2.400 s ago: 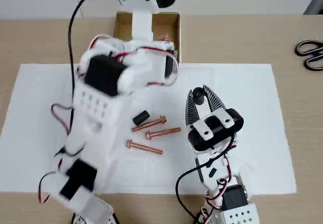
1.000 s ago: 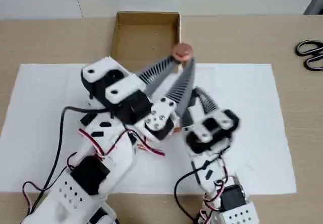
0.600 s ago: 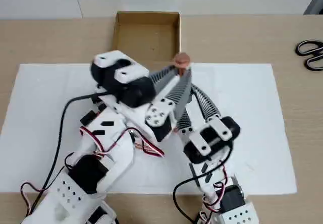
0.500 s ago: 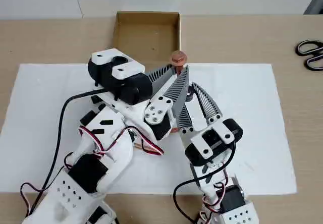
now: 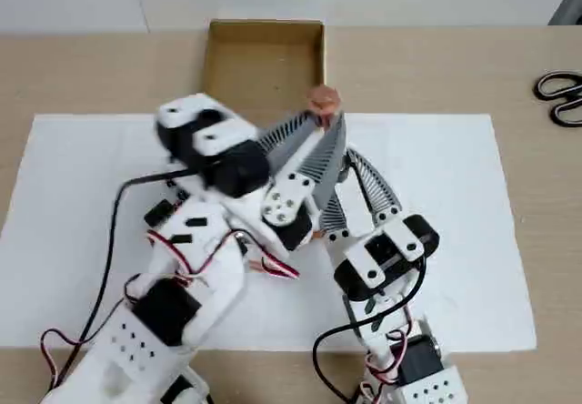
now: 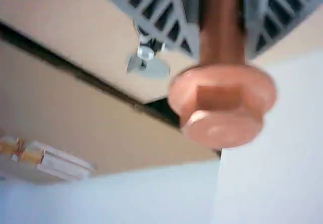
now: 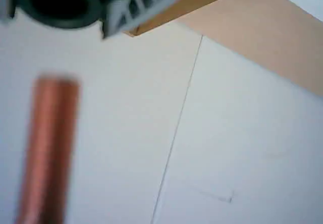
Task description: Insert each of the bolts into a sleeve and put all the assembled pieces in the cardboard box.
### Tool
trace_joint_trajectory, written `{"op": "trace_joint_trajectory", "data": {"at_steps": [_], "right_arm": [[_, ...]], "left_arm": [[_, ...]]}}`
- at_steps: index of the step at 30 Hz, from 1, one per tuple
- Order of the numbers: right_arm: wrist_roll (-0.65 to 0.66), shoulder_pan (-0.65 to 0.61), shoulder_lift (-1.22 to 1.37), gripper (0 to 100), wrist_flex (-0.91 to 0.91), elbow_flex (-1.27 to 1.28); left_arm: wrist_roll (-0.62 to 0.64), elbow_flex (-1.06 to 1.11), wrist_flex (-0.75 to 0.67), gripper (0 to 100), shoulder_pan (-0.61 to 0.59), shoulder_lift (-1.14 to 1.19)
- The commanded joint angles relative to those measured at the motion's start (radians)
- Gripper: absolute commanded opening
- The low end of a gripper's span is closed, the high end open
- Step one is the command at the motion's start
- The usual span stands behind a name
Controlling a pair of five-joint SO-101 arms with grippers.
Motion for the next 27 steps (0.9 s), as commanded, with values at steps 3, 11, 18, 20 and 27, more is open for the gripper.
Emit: {"op": "trace_joint_trajectory", "data": {"at_steps": [3,11,18,20,27], "right_arm": [[0.008,0.004,-0.018,0.5,-0.027,0.006],[0.008,0.004,-0.01,0.5,-0.027,0.006],[0.008,0.004,-0.018,0.5,0.059,0.006],[0.008,0.004,-0.018,0.5,0.064,0.006],[0.008,0.004,-0.018,0.5,0.064,0.006]], "left_arm": [[0.009,0.022,-0.034,1,-0.008,-0.02],[0.009,0.028,-0.072,1,0.006,0.0],[0.009,0.028,-0.074,1,0.035,0.061],[0.006,0.028,-0.072,1,0.032,0.069],[-0.041,0.027,-0.071,1,-0.002,0.064]]}}
